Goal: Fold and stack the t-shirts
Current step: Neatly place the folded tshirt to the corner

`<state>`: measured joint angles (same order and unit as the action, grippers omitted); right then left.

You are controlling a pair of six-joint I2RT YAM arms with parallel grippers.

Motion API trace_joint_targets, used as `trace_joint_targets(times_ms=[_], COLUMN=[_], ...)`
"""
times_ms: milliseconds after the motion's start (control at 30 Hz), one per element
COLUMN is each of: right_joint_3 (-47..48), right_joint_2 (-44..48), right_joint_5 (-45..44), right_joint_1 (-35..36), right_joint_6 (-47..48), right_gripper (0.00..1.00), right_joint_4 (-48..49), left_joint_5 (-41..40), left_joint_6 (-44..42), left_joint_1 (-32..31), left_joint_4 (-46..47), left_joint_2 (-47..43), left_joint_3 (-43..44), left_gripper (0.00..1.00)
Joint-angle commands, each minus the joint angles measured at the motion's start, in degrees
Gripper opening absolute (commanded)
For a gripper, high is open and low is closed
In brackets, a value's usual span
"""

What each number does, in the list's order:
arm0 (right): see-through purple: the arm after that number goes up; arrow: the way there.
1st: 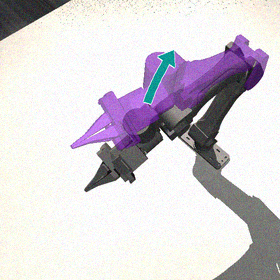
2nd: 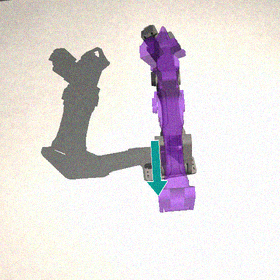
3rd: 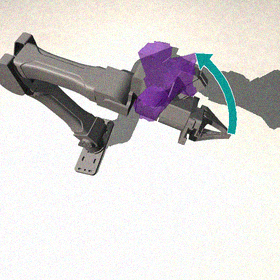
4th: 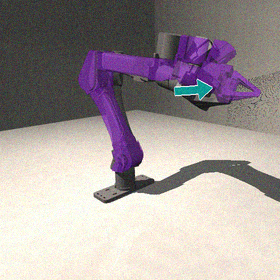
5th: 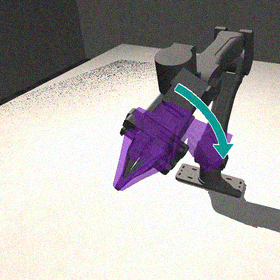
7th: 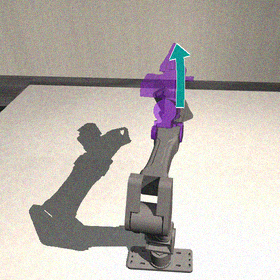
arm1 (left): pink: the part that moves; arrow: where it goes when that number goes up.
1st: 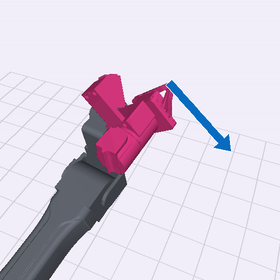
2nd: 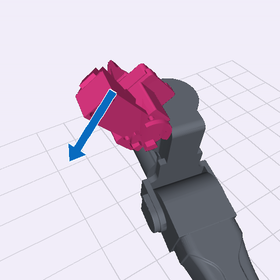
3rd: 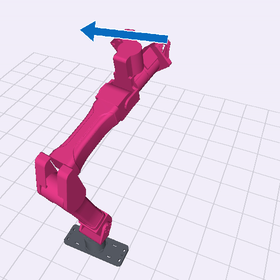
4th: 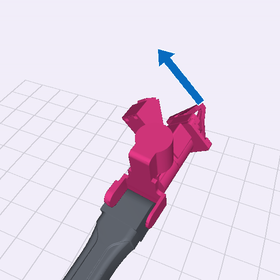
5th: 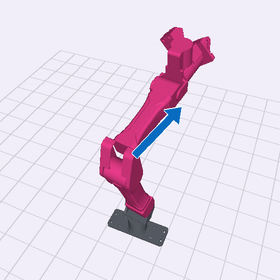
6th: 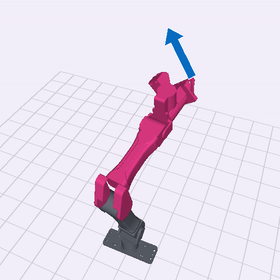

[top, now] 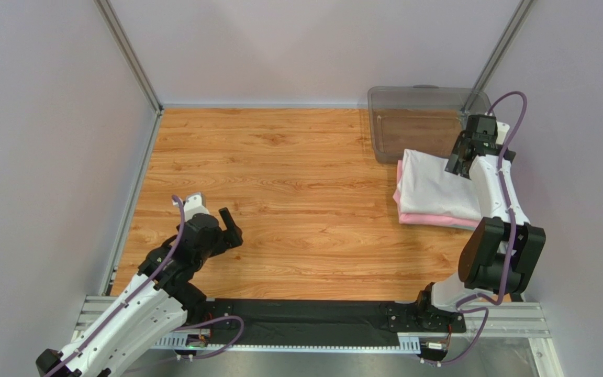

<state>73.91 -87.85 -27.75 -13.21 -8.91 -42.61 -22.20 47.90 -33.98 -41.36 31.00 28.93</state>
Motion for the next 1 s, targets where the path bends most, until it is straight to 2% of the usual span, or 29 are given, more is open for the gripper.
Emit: trace_joint_targets(times_ms=[0,167,300,400,700,967], right_joint_3=[2.9,2.73,-1.56,-3.07,6.41,9.59], right_joint_2=[4.09,10.06,15.24,14.73,-2.56,-11.54], right_joint_5=[7.33,17.63,25.0,25.2,21.95,20.18], right_joint_1=[0.03,1.34,1.96,1.88,-0.67,-2.25], right_joint_6=[-1.38,-0.76,-0.06,-0.41,-1.37,1.61], right_gripper=[1.0,1.0,1.0,1.0,1.0,1.0], right_joint_4=[-0.98,-1.77,3.47,5.6,3.77,3.32], left_joint_5=[-0.92,-1.71,-2.41,-2.24,-2.77,-3.03], left_joint_6=[0.7,0.53,0.7,0.7,0.7,0.79], left_joint_1=[0.23,0.31,0.23,0.23,0.23,0.23], left_joint_4=[0.06,-0.03,-0.12,-0.03,-0.21,-0.12], left_joint_2=[-0.33,-0.16,-0.07,-0.07,-0.07,0.9], left_joint_3=[-0.01,0.08,0.6,0.78,0.43,0.51], left_gripper=[1.0,1.0,1.0,1.0,1.0,1.0])
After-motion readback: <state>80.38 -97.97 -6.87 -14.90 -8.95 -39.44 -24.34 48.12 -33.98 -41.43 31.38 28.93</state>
